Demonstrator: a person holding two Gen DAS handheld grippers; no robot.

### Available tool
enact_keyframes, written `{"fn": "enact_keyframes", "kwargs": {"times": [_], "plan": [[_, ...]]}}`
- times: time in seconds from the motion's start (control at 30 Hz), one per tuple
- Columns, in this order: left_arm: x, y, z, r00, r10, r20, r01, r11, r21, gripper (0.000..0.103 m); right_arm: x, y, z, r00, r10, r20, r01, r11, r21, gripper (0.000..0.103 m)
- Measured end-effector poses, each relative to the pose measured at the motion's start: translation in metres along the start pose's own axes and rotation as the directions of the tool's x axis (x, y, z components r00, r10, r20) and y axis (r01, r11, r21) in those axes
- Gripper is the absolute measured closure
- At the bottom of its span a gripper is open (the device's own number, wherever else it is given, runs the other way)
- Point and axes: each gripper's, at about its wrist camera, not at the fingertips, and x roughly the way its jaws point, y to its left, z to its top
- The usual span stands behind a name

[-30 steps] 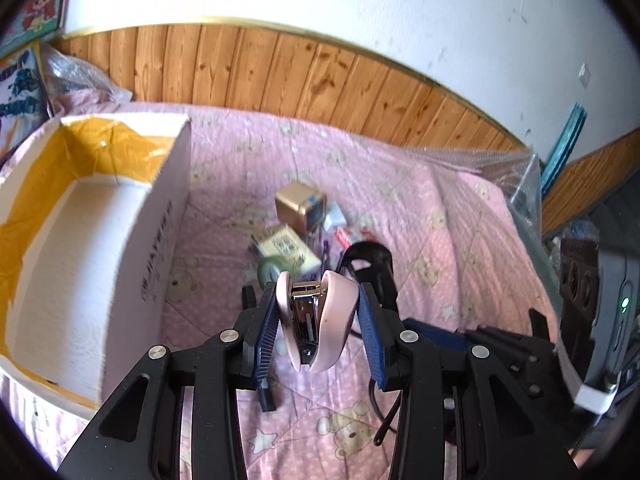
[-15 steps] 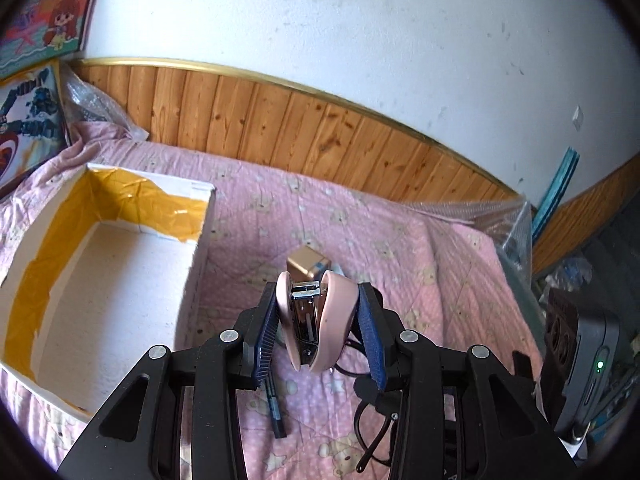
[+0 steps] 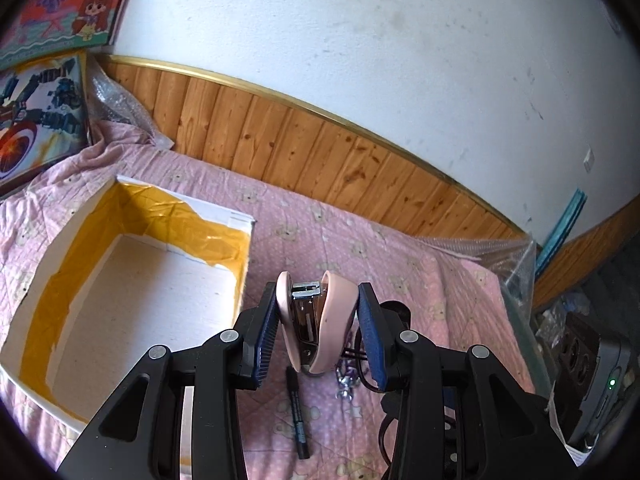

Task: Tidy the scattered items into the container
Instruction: 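Carry the stapler and sunglasses up and over the white box with both tools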

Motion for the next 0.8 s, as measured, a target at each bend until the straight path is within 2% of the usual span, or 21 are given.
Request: {"fn": "enact_keyframes", "kwargs": {"times": [0.37, 0.8], "plan": [[0.004, 0.049, 0.021, 1.000, -0.005, 0.027, 0.008, 0.994, -0.114, 0.063, 0.020, 0.022, 0.029, 1.000, 0.005, -0.004, -0.005, 0.999, -0.043, 0.065], [0.024, 0.095, 0.037, 0.999, 0.036, 0.007, -0.034, 0.976, -0.214, 0.063, 0.046, 0.044, 0.057, 0.999, 0.036, -0.016, -0.038, 0.996, -0.084, 0.065]]}}
